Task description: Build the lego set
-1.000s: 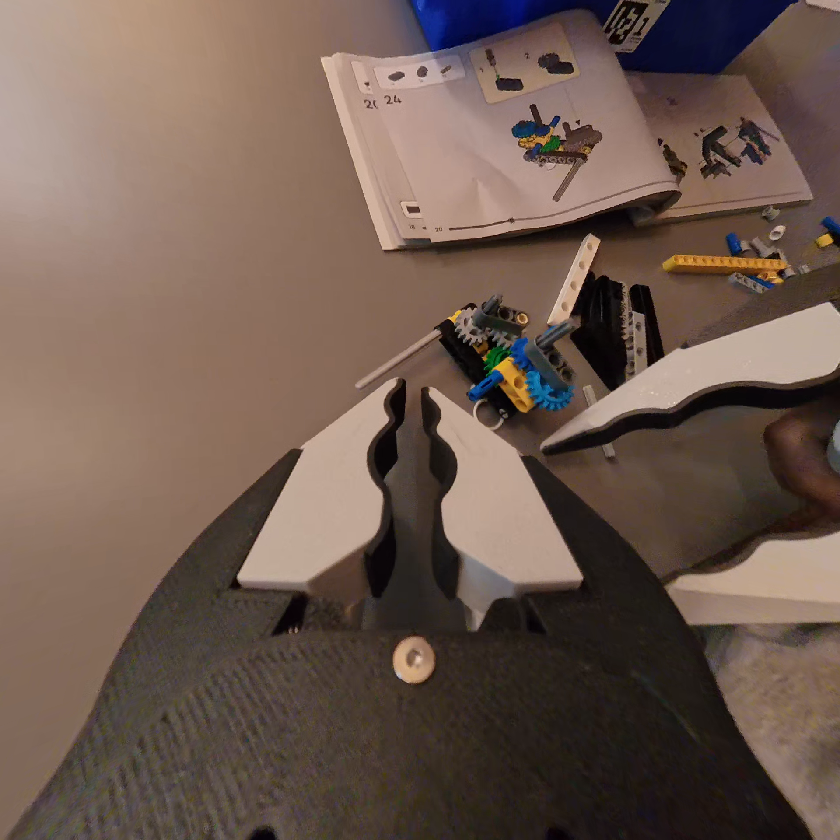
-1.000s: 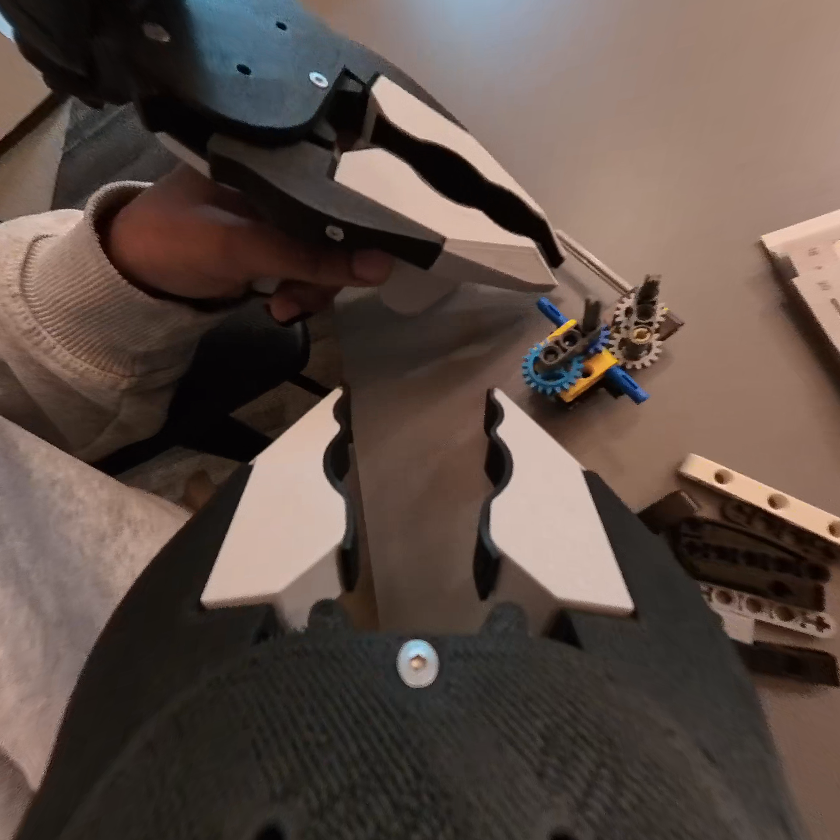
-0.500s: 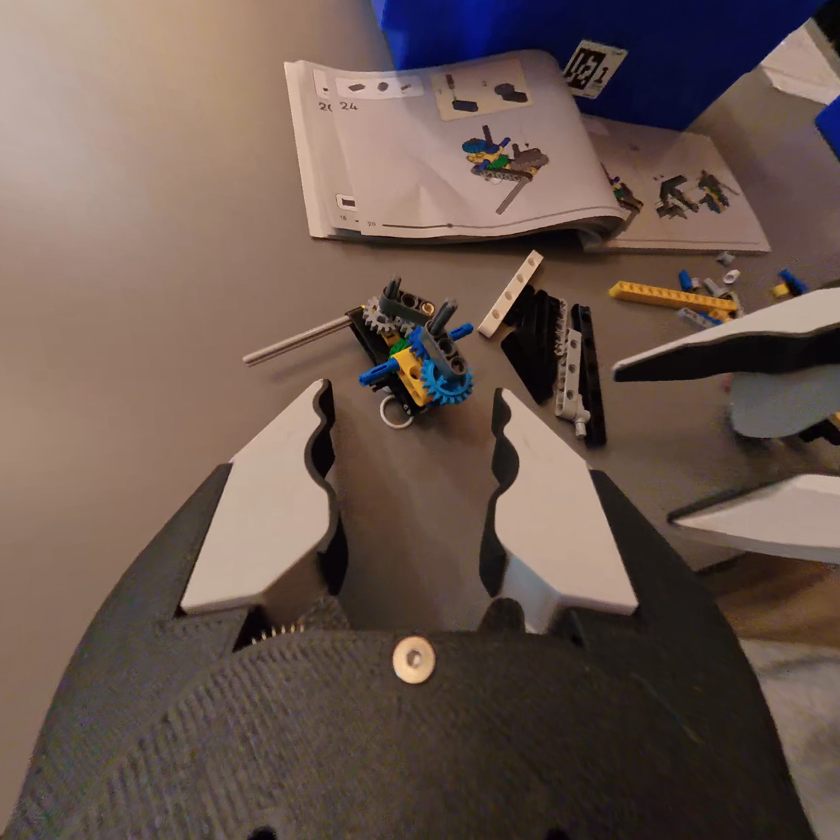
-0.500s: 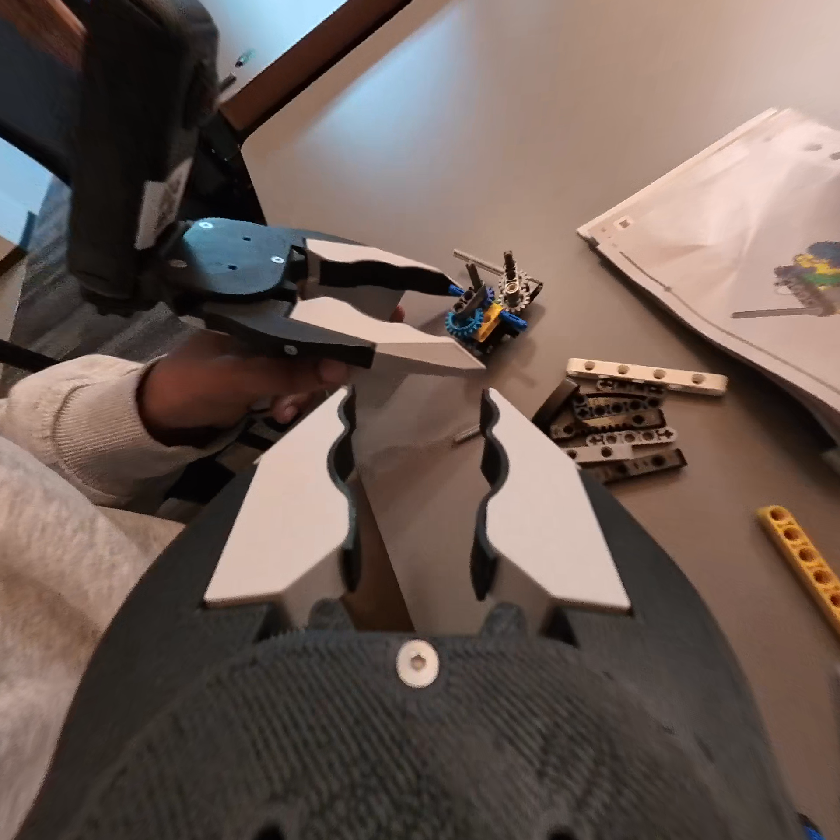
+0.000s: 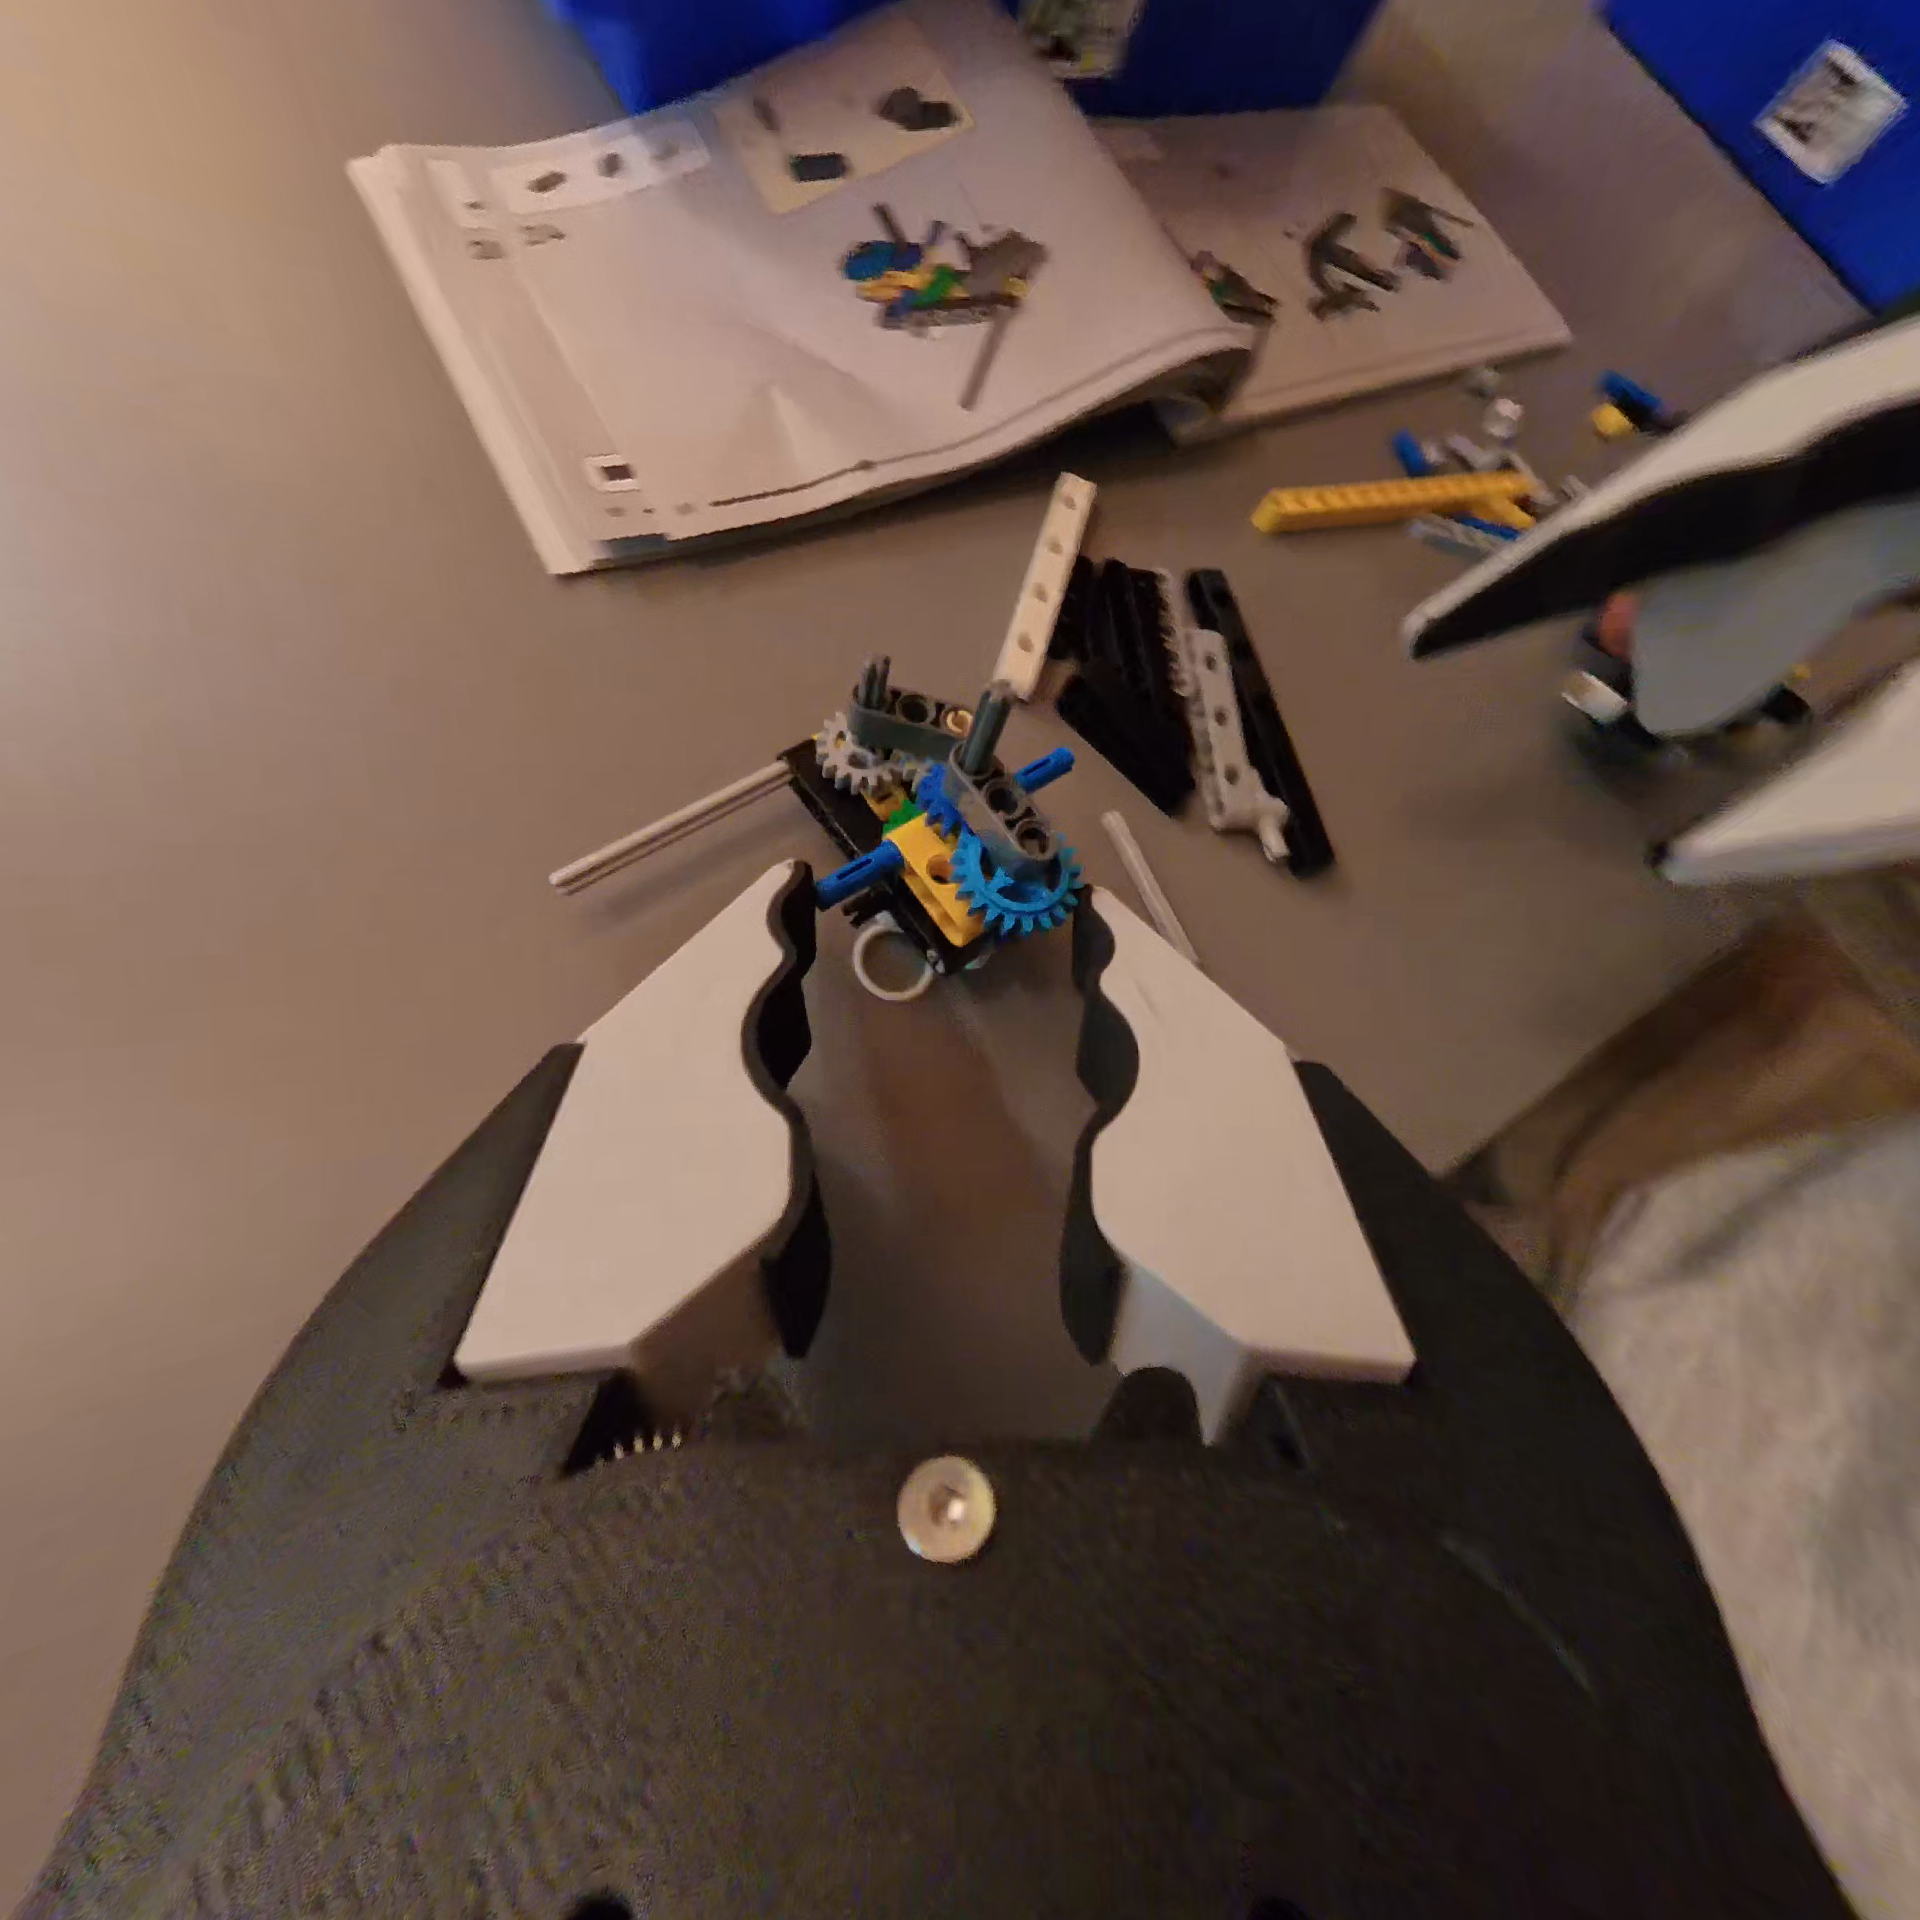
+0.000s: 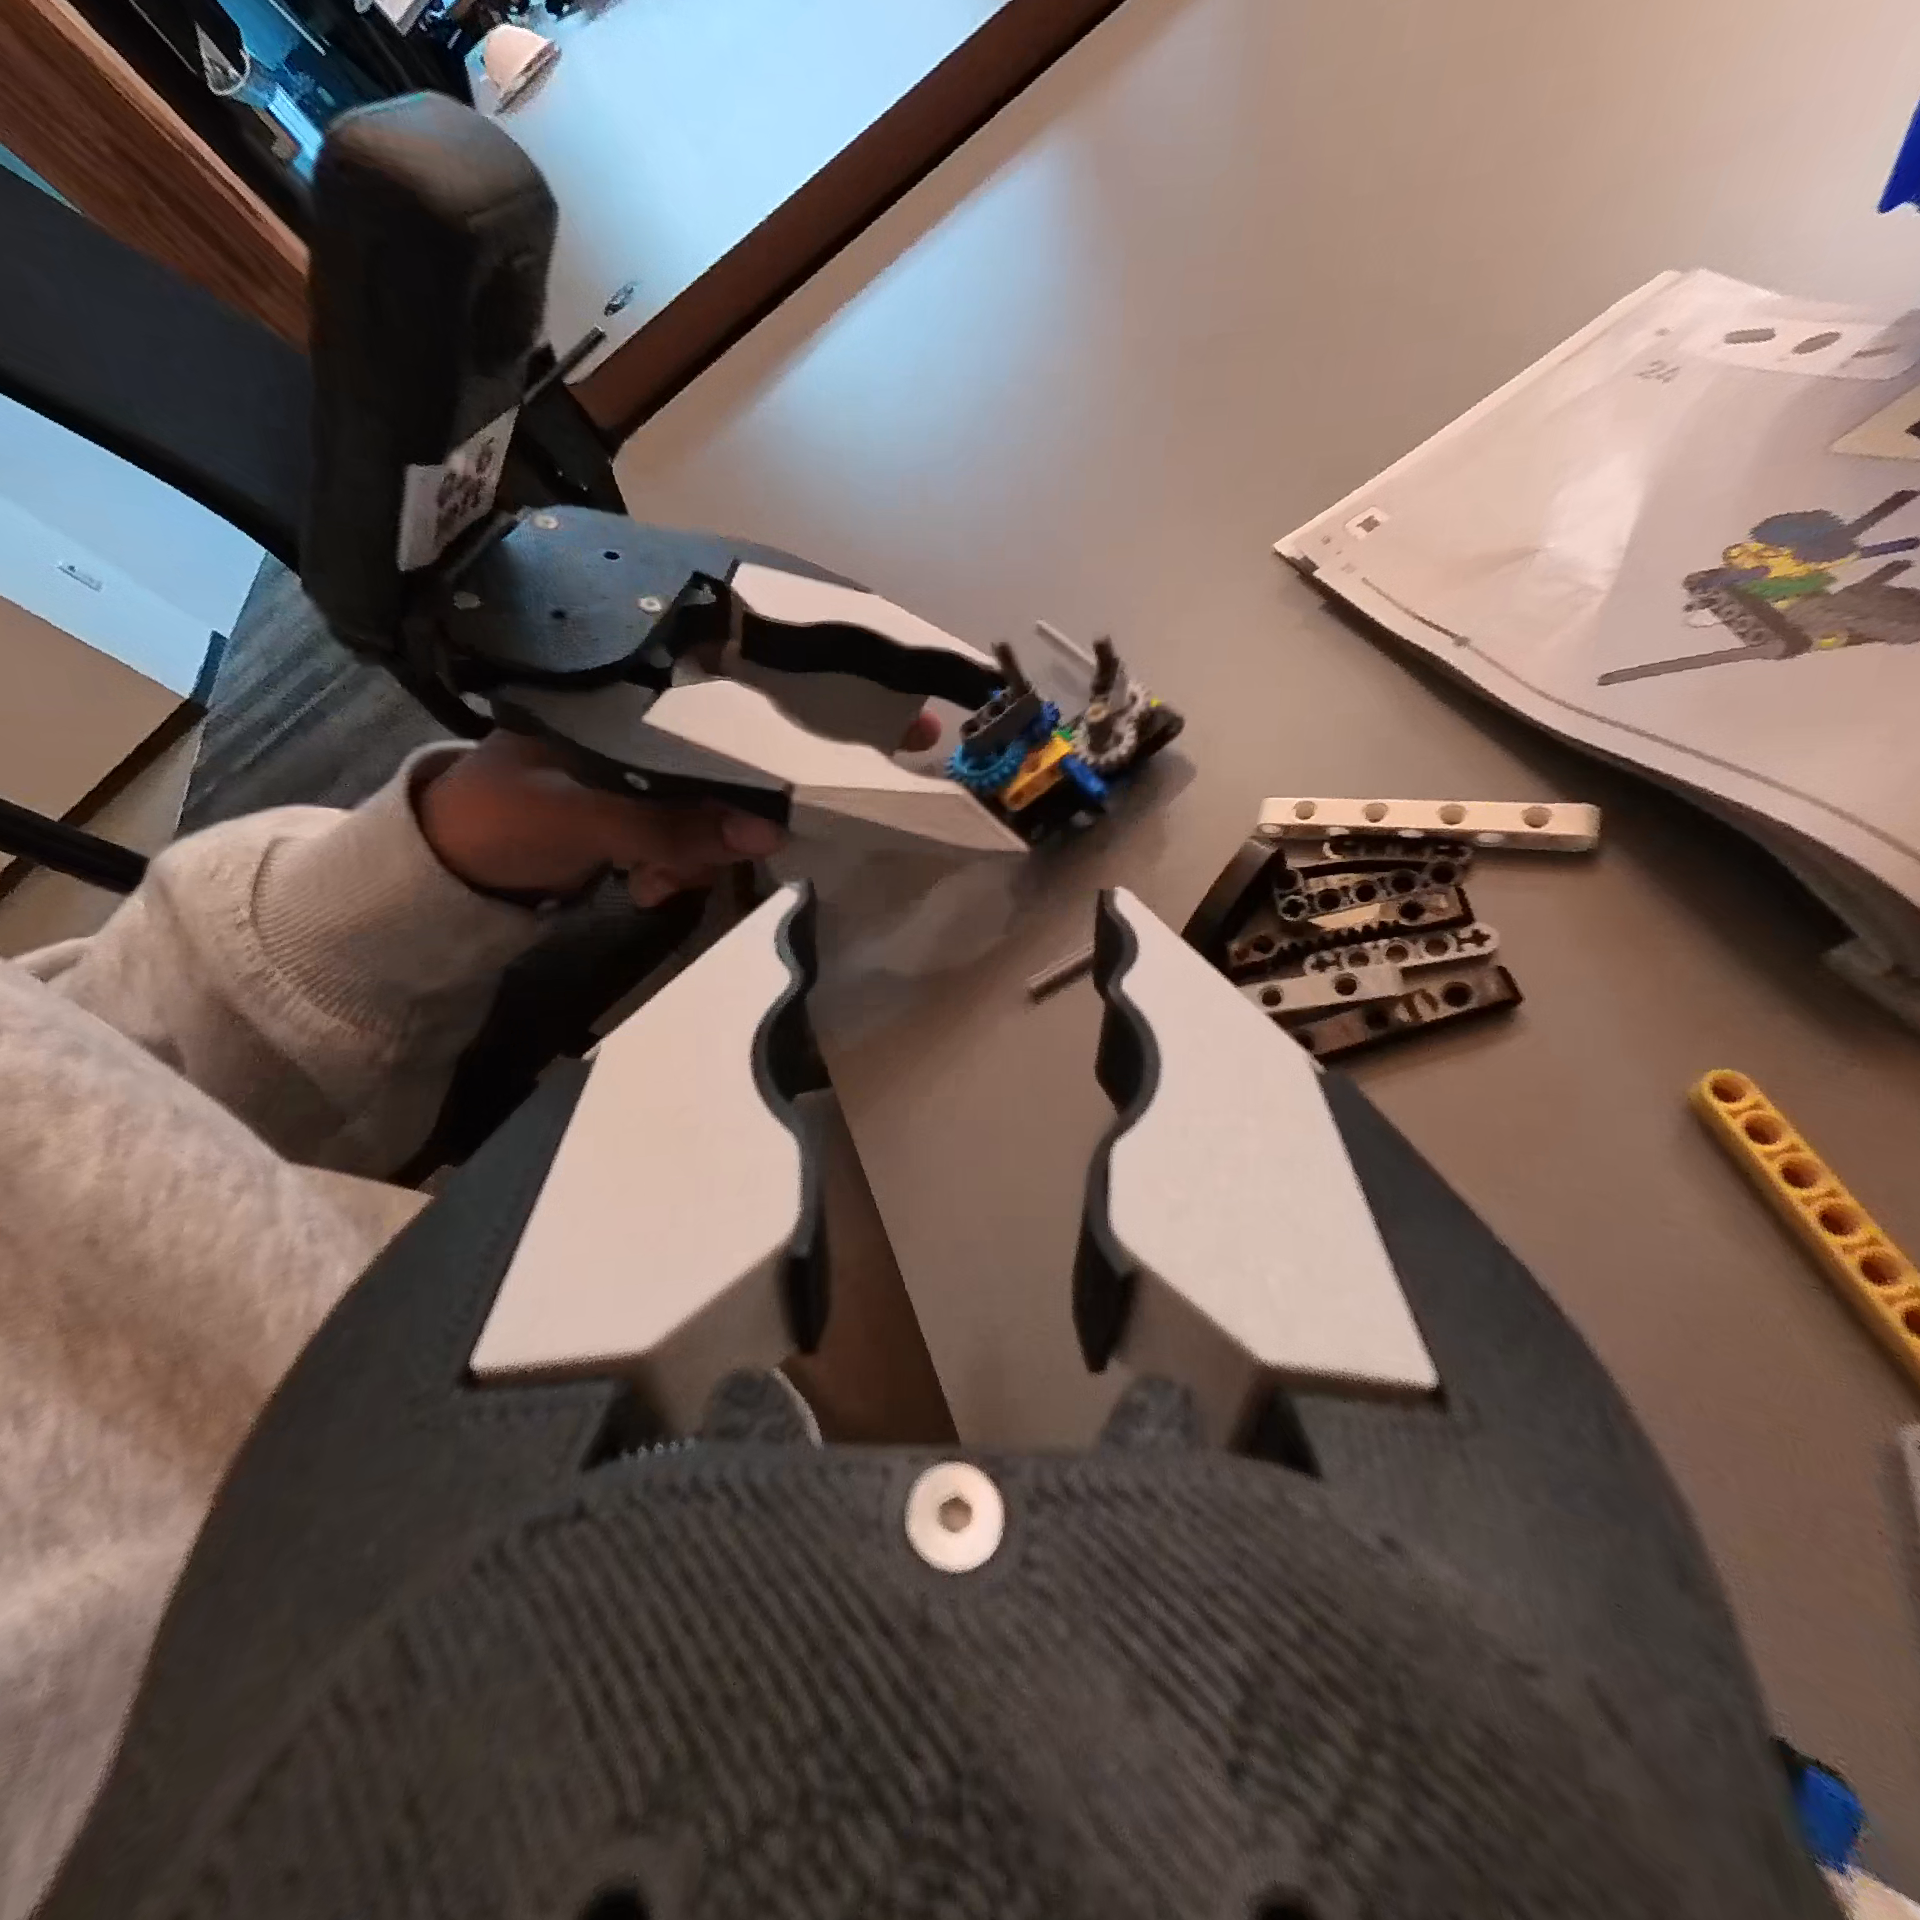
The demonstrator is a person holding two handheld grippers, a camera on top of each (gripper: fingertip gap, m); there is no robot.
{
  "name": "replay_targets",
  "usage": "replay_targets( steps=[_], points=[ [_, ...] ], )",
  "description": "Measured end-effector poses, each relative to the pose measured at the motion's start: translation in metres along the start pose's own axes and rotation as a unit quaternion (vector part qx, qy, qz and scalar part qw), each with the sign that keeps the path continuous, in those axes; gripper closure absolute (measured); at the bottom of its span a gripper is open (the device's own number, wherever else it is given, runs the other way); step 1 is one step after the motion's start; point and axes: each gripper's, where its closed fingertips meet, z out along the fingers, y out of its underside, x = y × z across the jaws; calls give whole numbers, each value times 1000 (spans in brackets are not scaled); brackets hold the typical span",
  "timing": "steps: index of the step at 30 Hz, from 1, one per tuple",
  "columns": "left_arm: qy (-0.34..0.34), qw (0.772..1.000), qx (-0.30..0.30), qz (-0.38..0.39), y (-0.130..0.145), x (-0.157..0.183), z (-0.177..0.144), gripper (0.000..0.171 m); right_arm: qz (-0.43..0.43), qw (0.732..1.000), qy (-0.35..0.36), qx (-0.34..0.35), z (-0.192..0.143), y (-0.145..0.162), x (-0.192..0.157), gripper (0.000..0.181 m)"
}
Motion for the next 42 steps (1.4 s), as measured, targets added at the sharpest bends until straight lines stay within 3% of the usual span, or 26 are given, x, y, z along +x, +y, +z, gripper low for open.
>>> replay_targets(
  steps=[5, 10, 14, 22, 29, 42],
  points=[
    [134, 983, -40, 120, 18, 21, -15, 124, -17, 1000, 15, -15, 3, 8, 1, 128],
    [190, 968, -68, 147, 24, 19, -24, 124, -2, 1000, -11, -19, 10, 14, -11, 128],
    [188, 969, -69, 143, 22, 9, -29, 123, -7, 1000, -1, -23, 13, 15, -11, 128],
    [120, 986, -36, 112, 17, -20, -39, 123, -5, 1000, 1, -31, 24, 16, -15, 127],
    [96, 989, -31, 108, 25, -24, -33, 129, -5, 999, 4, -37, 30, 17, -17, 127],
    [78, 995, -15, 66, 14, -36, -24, 131, 0, 999, 4, -33, 30, 16, -16, 126]
  ],
)
